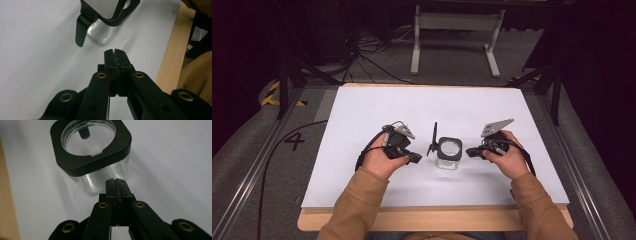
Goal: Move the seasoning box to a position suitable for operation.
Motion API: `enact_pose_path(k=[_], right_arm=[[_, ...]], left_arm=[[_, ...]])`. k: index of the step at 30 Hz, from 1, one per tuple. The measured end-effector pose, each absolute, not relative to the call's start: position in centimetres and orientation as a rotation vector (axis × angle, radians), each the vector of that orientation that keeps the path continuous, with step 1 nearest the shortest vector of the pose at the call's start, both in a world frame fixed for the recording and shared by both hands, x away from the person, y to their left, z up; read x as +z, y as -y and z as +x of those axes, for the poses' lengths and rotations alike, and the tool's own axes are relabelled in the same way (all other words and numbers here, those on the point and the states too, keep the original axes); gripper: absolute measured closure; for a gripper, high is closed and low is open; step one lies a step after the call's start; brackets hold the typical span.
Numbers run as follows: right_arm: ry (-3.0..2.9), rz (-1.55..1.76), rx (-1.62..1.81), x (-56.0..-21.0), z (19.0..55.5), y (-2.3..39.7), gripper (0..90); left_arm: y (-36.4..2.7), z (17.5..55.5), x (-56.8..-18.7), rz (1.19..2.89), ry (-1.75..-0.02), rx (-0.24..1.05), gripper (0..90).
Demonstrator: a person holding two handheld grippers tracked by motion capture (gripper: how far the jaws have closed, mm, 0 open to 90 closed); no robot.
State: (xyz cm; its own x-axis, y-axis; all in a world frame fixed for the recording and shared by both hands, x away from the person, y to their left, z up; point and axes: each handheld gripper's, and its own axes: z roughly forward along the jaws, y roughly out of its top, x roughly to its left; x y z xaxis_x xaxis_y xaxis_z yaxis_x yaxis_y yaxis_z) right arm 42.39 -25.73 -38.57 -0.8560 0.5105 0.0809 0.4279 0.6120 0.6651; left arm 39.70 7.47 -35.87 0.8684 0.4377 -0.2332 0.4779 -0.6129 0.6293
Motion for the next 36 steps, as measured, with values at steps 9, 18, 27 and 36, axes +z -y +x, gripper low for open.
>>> enact_pose_path(k=[9, 18, 27, 36], right_arm=[[-2.69, 0.804, 1.089, -38.4, 42.4, 26.1, 90.0], [-2.642, 0.738, 1.165, -37.5, 41.2, 25.7, 90.0], [-2.606, 0.646, 1.286, -36.8, 39.8, 24.4, 90.0], [-2.614, 0.658, 1.255, -37.3, 39.8, 24.3, 90.0]], left_arm=[[-6.1, 39.5, -36.2, 2.281, -0.632, -0.063, 89.9], [-6.6, 39.6, -35.0, 2.142, -0.704, 0.058, 89.9], [-6.1, 40.0, -35.0, 2.117, -0.704, 0.087, 89.9], [-5.6, 40.2, -34.6, 2.013, -0.71, 0.133, 89.9]])
